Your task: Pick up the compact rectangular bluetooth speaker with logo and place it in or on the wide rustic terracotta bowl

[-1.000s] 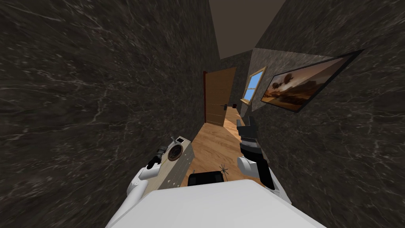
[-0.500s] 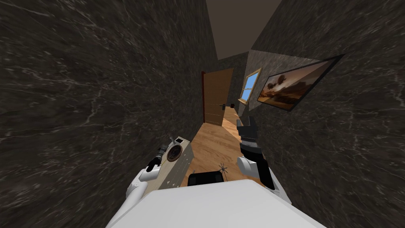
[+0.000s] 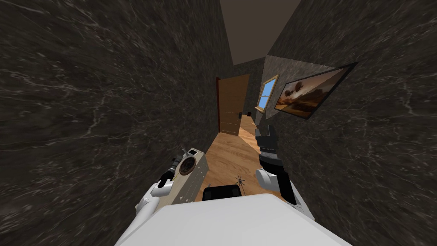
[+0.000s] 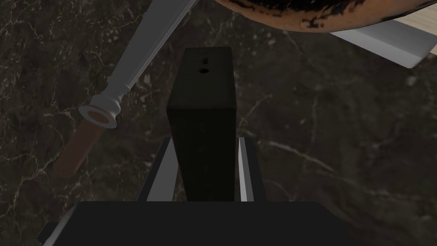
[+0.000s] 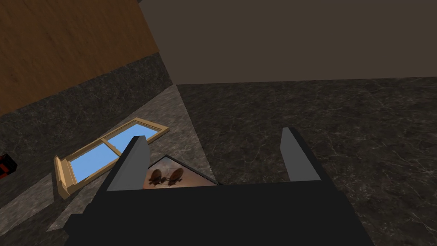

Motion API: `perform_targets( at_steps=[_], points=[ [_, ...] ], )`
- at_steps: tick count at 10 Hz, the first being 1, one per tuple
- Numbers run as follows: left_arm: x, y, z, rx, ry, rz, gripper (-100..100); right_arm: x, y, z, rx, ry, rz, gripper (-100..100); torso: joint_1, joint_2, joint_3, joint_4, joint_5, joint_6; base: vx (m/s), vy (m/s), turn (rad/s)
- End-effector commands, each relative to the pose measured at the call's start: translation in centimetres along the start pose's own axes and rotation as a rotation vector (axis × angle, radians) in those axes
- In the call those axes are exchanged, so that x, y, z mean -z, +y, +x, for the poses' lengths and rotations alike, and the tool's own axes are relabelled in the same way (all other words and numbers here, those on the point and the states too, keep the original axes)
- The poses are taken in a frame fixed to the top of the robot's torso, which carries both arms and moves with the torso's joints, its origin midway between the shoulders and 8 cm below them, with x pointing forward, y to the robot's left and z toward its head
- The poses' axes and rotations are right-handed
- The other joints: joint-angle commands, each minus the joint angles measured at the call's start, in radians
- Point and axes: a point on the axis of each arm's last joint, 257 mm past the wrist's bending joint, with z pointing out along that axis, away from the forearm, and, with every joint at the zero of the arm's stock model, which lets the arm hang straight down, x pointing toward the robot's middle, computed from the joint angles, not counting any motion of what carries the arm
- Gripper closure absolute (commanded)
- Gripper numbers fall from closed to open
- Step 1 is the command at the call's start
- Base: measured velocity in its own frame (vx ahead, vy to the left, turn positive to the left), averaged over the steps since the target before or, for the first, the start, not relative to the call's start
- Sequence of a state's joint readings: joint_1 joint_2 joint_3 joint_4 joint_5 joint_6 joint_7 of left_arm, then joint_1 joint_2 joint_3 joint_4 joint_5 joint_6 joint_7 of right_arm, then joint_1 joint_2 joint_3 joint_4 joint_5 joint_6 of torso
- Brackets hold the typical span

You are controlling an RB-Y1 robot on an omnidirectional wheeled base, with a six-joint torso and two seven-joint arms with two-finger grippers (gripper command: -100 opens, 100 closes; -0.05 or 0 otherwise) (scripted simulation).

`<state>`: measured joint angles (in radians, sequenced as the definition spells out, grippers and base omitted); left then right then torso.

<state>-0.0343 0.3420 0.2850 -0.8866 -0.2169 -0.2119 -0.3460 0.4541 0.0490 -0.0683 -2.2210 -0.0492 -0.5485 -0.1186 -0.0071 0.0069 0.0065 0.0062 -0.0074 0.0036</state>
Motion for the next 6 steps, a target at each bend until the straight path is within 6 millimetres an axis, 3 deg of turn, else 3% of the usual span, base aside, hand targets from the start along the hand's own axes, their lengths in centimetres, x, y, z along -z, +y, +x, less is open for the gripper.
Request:
perform_targets(
  at_steps=[1, 5, 6],
  points=[
    [0.1, -0.8, 0.1, -0.028, -0.006, 0.040, 100, 0.0, 0.0, 0.0, 0.000, 0.000, 0.000, 0, 0.000, 0.000, 0.000, 0.000, 0.000, 0.000, -0.011, 0.017, -0.070],
    [0.4, -2.2, 0.4, -0.076, -0.013, 0.110, 100, 0.0, 0.0, 0.0, 0.000, 0.000, 0.000, 0, 0.000, 0.000, 0.001, 0.001, -0.001, 0.000, -0.006, 0.014, -0.042],
    [0.7, -2.3, 1.3, -0.122, -0.001, 0.128, 100, 0.0, 0.0, 0.0, 0.000, 0.000, 0.000, 0, -0.001, 0.001, 0.001, 0.001, -0.001, -0.001, -0.014, 0.020, -0.089]
  ],
)
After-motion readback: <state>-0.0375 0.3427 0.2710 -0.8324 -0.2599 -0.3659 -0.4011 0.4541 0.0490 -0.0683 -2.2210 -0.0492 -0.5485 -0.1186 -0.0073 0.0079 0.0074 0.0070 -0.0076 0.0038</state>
